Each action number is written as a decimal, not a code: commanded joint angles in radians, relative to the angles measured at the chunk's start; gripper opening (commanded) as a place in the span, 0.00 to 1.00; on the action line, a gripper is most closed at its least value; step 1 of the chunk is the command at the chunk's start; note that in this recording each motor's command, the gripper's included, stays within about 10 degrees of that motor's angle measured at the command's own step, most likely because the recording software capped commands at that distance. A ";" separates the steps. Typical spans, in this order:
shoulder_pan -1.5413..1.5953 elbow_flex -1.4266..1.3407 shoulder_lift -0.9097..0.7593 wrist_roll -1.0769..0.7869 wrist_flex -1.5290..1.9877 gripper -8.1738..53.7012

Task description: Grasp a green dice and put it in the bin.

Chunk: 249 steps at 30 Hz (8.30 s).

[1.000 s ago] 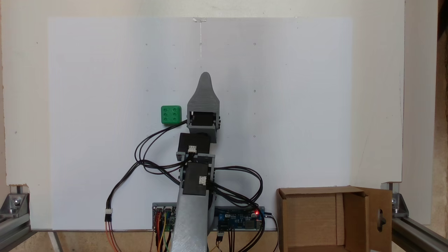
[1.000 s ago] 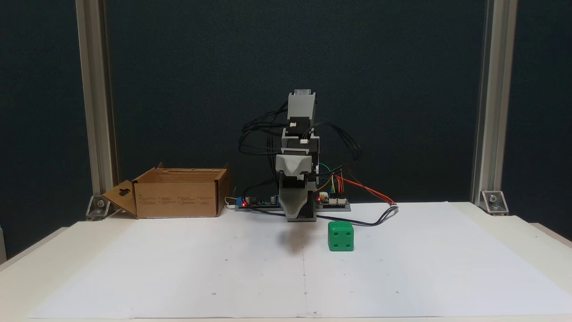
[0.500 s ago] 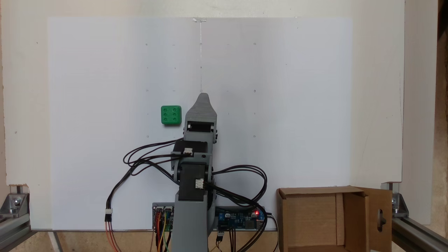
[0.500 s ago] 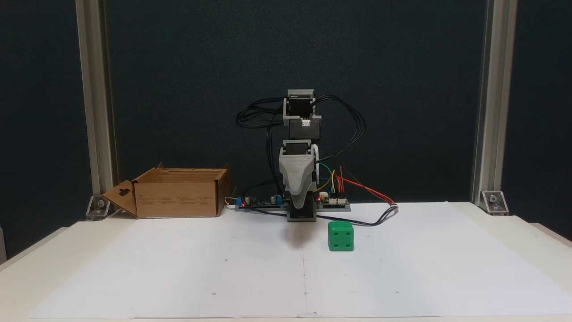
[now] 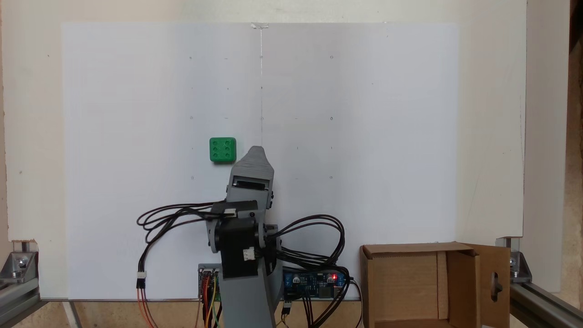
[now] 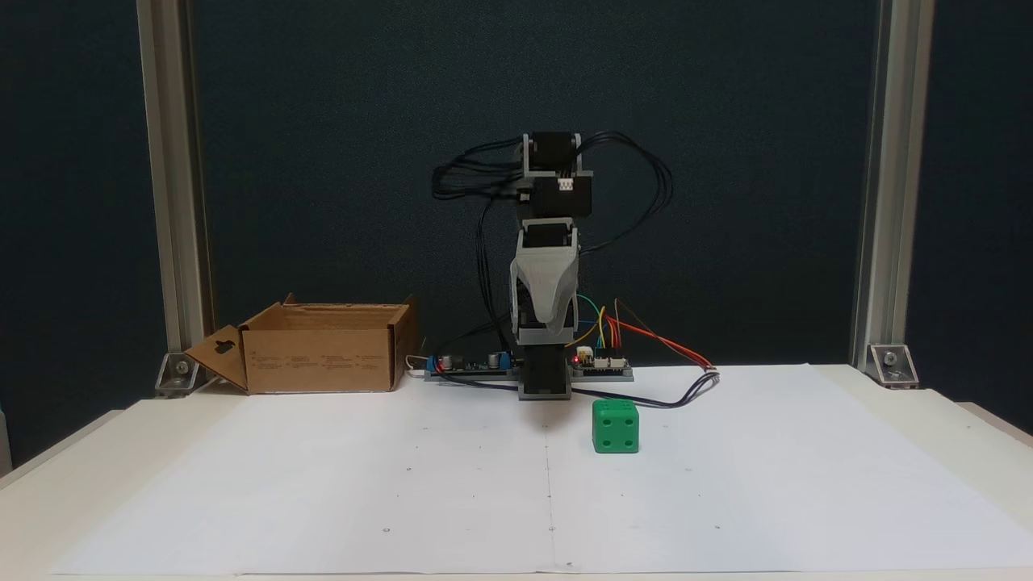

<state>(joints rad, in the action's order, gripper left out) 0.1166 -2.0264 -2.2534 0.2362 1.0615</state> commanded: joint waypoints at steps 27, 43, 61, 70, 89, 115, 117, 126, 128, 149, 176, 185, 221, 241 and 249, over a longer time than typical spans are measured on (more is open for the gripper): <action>0.311 0.357 0.454 0.259 -0.017 0.84; 0.287 0.308 0.457 0.259 -0.021 0.83; 0.307 0.181 0.468 0.262 -0.098 0.83; 0.313 0.091 0.468 0.314 -0.213 0.83; 0.322 0.035 0.577 0.331 -0.293 0.83; 0.344 -0.009 0.713 0.400 -0.390 0.81; 0.347 -0.009 0.723 0.402 -0.397 0.81; 0.350 -0.009 0.749 0.400 -0.417 0.80; 0.350 -0.009 0.750 0.400 -0.419 0.80; 0.336 -0.028 0.755 0.399 -0.419 0.79; 0.330 -0.035 0.709 0.397 -0.426 0.32; 0.307 -0.034 0.492 0.396 -0.411 0.32; -1.367 0.555 0.411 -0.572 0.060 0.32; -1.947 1.094 1.065 -0.801 0.069 0.32; -1.967 1.094 1.132 -0.811 0.052 0.32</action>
<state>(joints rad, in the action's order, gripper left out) -1.8408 -0.9956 -1.1075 -0.5001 1.1213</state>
